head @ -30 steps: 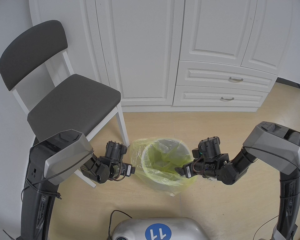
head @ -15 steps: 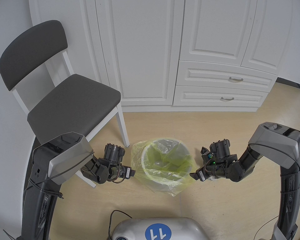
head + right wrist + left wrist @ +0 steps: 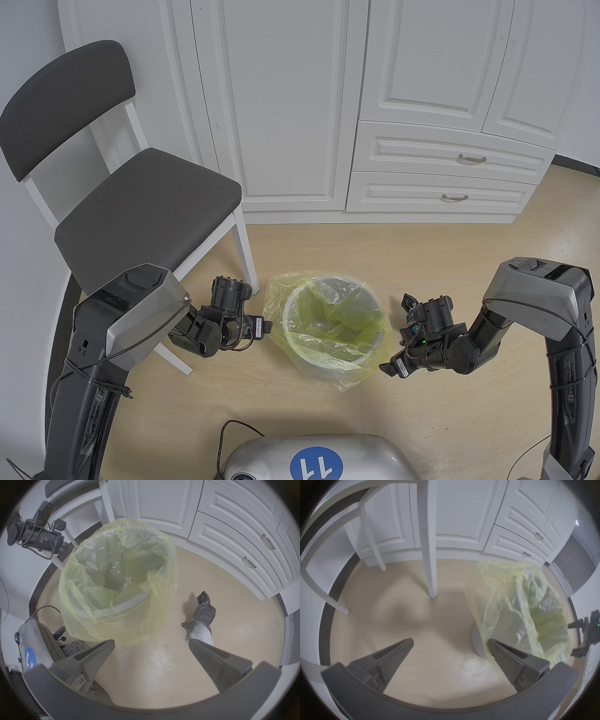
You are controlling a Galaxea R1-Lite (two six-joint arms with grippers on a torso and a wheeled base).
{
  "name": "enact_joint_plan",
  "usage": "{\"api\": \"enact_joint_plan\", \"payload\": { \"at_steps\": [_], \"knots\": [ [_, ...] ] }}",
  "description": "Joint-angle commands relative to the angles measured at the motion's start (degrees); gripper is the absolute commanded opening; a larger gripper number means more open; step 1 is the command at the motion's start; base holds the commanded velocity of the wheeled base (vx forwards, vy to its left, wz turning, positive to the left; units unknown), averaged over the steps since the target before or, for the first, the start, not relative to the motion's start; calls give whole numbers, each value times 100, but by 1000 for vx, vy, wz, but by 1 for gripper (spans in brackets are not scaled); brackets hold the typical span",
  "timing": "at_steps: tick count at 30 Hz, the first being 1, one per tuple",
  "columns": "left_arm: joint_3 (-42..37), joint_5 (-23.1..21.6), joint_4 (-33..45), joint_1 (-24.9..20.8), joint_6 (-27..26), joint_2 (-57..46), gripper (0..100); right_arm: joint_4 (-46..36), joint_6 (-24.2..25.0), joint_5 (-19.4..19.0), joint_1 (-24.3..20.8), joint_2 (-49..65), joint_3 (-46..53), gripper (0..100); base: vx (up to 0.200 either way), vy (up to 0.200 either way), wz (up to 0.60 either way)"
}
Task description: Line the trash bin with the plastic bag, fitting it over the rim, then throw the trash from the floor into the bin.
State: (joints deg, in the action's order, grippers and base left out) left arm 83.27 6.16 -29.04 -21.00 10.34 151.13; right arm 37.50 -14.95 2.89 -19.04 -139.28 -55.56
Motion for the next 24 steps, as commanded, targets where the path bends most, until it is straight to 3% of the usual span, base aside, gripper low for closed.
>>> {"api": "enact_joint_plan", "payload": {
  "at_steps": [1,5,11,15,24],
  "knots": [
    [673,439,74,88,241,391,100,21,-8,-8,-38,270,195,100,0,0,0],
    [1358,764,258,97,610,664,100,65,44,-8,-126,410,222,100,0,0,0],
    [1727,782,469,44,1120,655,100,65,36,-8,-135,393,222,100,0,0,0],
    [1648,791,531,44,1120,549,100,65,36,1,-188,261,204,100,0,0,0],
    [330,632,425,0,566,-347,100,73,88,71,-671,-73,178,100,0,0,0]
  ]
}}
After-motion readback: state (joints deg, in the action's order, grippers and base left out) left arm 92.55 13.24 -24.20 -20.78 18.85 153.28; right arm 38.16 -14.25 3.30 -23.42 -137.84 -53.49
